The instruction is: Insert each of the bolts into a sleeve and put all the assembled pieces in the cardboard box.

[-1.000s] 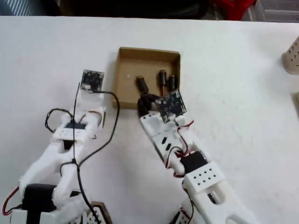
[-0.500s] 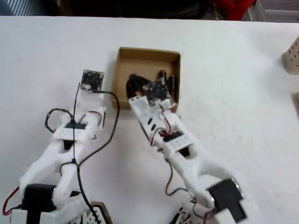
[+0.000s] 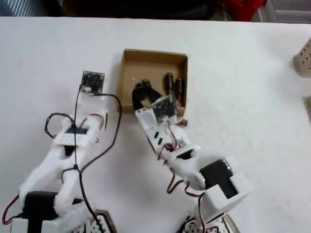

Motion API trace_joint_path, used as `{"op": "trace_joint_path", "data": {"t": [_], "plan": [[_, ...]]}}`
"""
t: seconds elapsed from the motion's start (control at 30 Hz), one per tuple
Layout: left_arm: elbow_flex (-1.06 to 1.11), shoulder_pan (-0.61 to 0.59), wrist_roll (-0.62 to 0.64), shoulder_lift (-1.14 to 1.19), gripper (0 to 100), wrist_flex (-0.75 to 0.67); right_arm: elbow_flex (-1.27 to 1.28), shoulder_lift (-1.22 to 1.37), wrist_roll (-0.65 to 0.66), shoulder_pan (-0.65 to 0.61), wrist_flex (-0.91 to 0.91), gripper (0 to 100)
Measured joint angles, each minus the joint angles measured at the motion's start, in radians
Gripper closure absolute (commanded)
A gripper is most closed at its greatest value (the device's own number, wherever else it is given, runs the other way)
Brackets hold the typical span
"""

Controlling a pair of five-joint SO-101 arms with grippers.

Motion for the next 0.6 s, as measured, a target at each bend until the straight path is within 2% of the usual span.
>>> {"op": "trace_joint_path", "data": {"t": [0.53,0.6], "plan": [[0.0,-0.005,0.0,0.0,98,-0.002,0.381,0.005,0.0,0.0,-0.537,98.3],[0.0,-0.005,0.0,0.0,98,-0.002,0.416,0.005,-0.037,0.0,-0.592,98.3]]}}
